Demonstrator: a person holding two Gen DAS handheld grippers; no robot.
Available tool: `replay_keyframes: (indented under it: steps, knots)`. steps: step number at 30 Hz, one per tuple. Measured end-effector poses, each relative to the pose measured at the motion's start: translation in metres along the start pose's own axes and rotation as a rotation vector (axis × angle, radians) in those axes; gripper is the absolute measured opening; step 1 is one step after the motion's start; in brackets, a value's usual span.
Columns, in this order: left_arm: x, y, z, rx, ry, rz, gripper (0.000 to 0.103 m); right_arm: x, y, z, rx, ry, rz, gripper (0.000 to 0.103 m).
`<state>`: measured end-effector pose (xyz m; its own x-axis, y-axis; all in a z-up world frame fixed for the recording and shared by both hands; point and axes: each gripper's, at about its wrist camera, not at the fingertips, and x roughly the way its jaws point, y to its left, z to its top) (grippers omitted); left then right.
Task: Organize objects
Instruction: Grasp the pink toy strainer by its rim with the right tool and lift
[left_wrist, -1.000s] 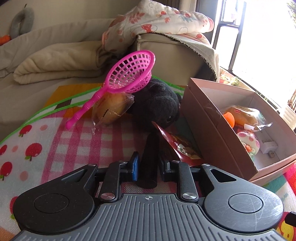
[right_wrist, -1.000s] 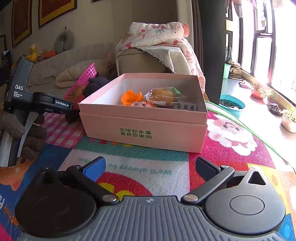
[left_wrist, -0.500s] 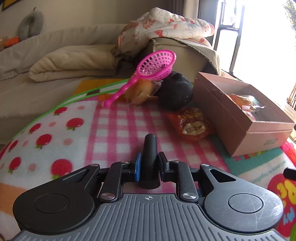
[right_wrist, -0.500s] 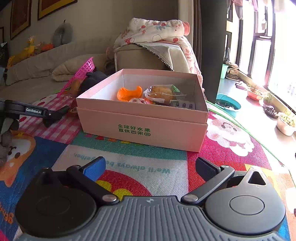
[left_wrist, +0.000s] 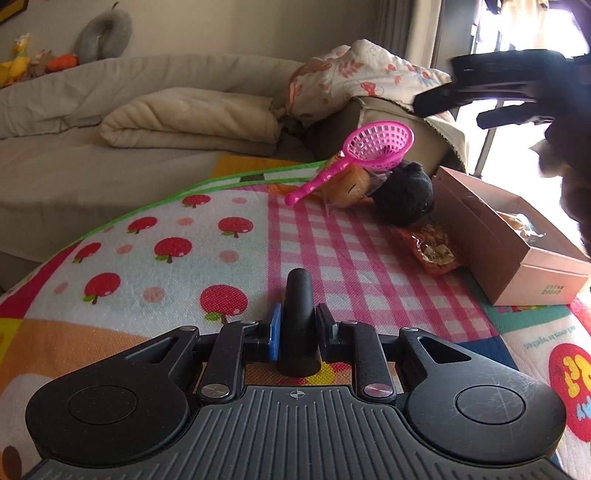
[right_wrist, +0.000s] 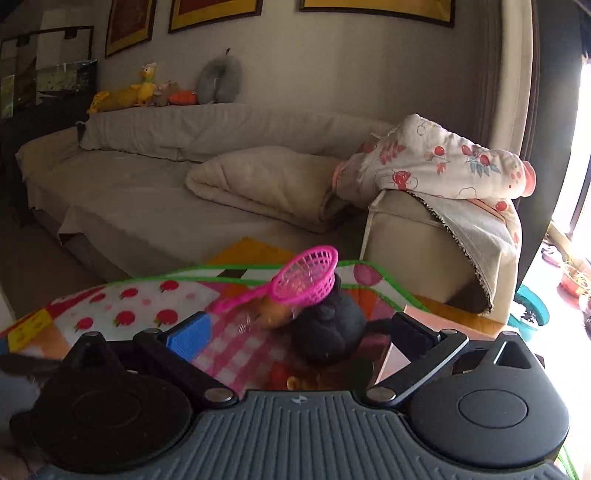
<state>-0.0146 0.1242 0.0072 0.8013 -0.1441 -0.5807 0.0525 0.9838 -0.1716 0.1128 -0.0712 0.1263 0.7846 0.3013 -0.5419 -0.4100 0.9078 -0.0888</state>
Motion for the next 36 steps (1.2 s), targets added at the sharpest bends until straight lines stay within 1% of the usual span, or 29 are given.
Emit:
replay_keyframes:
  steps: [2, 3, 4, 5, 6, 7, 8, 10, 12, 15, 17, 20, 22, 23, 26, 28, 29, 30, 32, 33, 35, 36]
  knots:
    - [0.000, 0.003, -0.001, -0.022, -0.004, -0.011, 0.023, 0.039, -0.002, 0.017, 0.023, 0.027, -0.070, 0.094]
    - [0.000, 0.003, -0.001, -0.027, -0.005, -0.014, 0.023, 0.060, -0.004, 0.022, 0.041, 0.064, -0.098, 0.083]
    - [0.000, 0.004, 0.000, -0.032, -0.005, -0.018, 0.023, 0.083, -0.008, 0.025, 0.069, 0.120, -0.123, 0.064]
    - [0.000, 0.005, 0.000, -0.037, -0.005, -0.021, 0.023, 0.098, -0.011, 0.025, 0.096, 0.168, -0.134, 0.051]
    - [0.000, 0.006, 0.000, -0.043, -0.005, -0.026, 0.023, 0.109, -0.014, 0.024, 0.122, 0.211, -0.135, 0.024]
    - [0.000, 0.007, 0.000, -0.049, -0.005, -0.030, 0.023, 0.113, -0.017, 0.022, 0.144, 0.230, -0.130, 0.014]
    - [0.000, 0.008, 0.000, -0.055, -0.005, -0.034, 0.023, 0.109, -0.019, 0.018, 0.161, 0.218, -0.117, 0.012]
    - [0.000, 0.010, -0.001, -0.064, -0.006, -0.040, 0.023, 0.089, -0.014, 0.012, 0.123, 0.182, -0.096, 0.008]
    - [0.000, 0.011, -0.001, -0.069, -0.006, -0.043, 0.023, 0.061, -0.008, 0.008, 0.087, 0.157, -0.059, 0.007]
    - [0.000, 0.012, -0.001, -0.079, -0.006, -0.049, 0.023, 0.013, -0.002, -0.002, 0.038, 0.139, 0.027, 0.007]
    - [0.001, 0.013, -0.001, -0.088, -0.005, -0.053, 0.023, -0.020, 0.002, -0.013, 0.005, 0.130, 0.067, 0.007]
    - [0.001, 0.012, 0.000, -0.084, -0.005, -0.050, 0.023, -0.070, 0.002, -0.037, -0.015, 0.142, 0.124, 0.007]
    - [0.000, 0.009, 0.000, -0.066, -0.005, -0.038, 0.023, -0.093, -0.004, -0.056, 0.008, 0.176, 0.161, 0.007]
    - [0.000, 0.007, 0.000, -0.053, -0.004, -0.030, 0.023, -0.101, -0.006, -0.067, 0.027, 0.205, 0.179, 0.007]
    - [0.000, 0.002, 0.000, -0.040, -0.002, -0.014, 0.023, -0.110, -0.013, -0.098, 0.063, 0.302, 0.244, 0.007]
    - [0.000, -0.002, -0.001, -0.043, 0.000, -0.010, 0.023, -0.109, -0.013, -0.114, 0.049, 0.356, 0.277, 0.007]
    - [0.000, -0.004, -0.001, -0.044, 0.001, -0.010, 0.023, -0.108, -0.011, -0.123, 0.023, 0.375, 0.280, 0.007]
    - [0.000, -0.007, -0.002, -0.046, 0.004, -0.015, 0.023, -0.107, -0.009, -0.128, -0.005, 0.382, 0.278, 0.008]
    - [0.000, -0.017, -0.004, -0.045, 0.014, -0.040, 0.023, -0.105, -0.008, -0.133, -0.048, 0.357, 0.249, 0.009]
    - [0.000, -0.022, -0.005, -0.041, 0.019, -0.052, 0.023, -0.105, -0.009, -0.134, -0.058, 0.334, 0.218, 0.011]
    - [0.000, -0.036, -0.008, -0.029, 0.028, -0.074, 0.023, -0.106, -0.015, -0.134, -0.062, 0.289, 0.162, 0.025]
    - [0.000, -0.041, -0.010, -0.025, 0.029, -0.079, 0.023, -0.111, -0.015, -0.135, -0.064, 0.261, 0.137, 0.046]
